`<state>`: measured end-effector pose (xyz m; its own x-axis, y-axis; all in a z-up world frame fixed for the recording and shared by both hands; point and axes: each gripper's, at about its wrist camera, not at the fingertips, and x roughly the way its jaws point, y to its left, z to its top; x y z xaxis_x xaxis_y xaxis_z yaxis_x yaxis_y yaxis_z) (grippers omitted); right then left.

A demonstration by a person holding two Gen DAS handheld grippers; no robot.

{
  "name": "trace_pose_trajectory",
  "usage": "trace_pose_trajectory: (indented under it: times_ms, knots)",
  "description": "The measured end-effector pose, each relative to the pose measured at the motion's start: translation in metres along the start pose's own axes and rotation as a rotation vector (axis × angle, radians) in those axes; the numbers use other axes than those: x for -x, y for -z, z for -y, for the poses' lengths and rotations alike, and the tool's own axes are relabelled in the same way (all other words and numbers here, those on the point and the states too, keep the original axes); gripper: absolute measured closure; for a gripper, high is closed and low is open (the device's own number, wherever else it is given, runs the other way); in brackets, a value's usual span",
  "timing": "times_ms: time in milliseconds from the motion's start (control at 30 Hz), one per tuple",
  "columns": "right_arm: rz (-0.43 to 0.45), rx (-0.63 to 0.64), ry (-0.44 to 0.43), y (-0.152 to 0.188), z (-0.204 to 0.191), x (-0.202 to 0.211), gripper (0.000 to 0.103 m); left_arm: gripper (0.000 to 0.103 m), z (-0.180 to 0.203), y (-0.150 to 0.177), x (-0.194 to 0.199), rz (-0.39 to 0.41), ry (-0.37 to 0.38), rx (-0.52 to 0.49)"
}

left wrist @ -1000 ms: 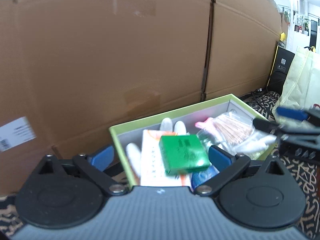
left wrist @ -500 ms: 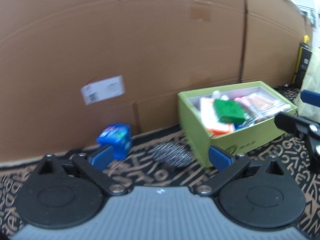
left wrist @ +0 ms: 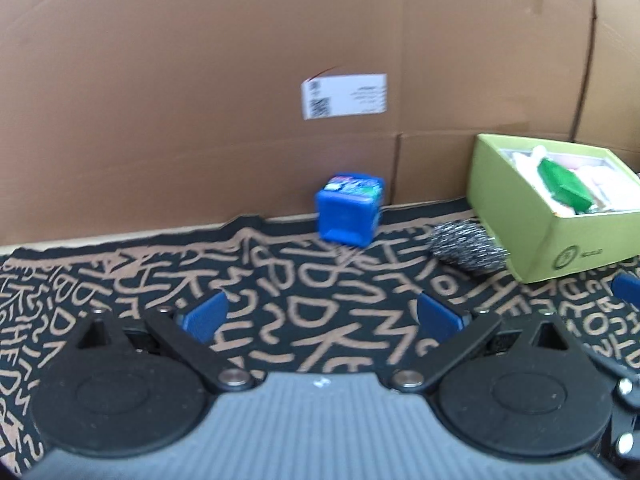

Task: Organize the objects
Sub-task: 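Withdraw both open tools toward the blue box and steel wool, then grasp the steel wool with the right tool while the left grasps the blue box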

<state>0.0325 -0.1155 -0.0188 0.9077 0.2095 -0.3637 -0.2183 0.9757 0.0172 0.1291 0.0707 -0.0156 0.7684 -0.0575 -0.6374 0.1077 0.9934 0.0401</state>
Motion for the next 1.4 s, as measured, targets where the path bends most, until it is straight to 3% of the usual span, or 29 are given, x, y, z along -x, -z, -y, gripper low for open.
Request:
trace_pose_trajectory:
  times_ms: [200,367,600,967,1033,1067,1200,1300,1400]
  knots:
    - [-0.054,-0.019,-0.033,0.006,-0.02,-0.023,0.015,0.0,-0.023,-0.003,-0.02,-0.008,-0.013,0.03]
    - [-0.071,0.007,-0.033,0.004,-0.033,-0.046,0.015,0.0,-0.033,-0.023,-0.039,-0.005,0.027,0.071]
    - [-0.027,0.163,0.088,-0.013,-0.044,-0.09,0.016,0.0,-0.005,-0.056,-0.08,0.016,0.041,0.012]
    - [-0.098,0.363,0.23,-0.002,-0.044,-0.149,0.037,0.0,0.019,-0.07,-0.149,-0.048,0.06,-0.022]
    - [-0.138,0.39,0.238,0.0,-0.045,-0.157,0.058,0.0,0.02,-0.07,-0.154,-0.056,0.064,-0.025]
    - [-0.136,0.394,0.258,0.0,-0.045,-0.158,0.059,0.0,0.021,-0.07,-0.156,-0.059,0.064,-0.026]
    - [-0.138,0.326,0.234,-0.006,-0.04,-0.145,0.065,0.019,0.019,-0.066,-0.159,-0.088,0.103,-0.013]
    - [-0.153,0.245,0.157,-0.01,-0.037,-0.125,0.065,0.042,0.018,-0.062,-0.156,-0.117,0.156,0.005]
    - [-0.184,0.137,0.069,-0.011,-0.032,-0.101,0.065,0.043,0.022,-0.055,-0.143,-0.115,0.148,-0.023]
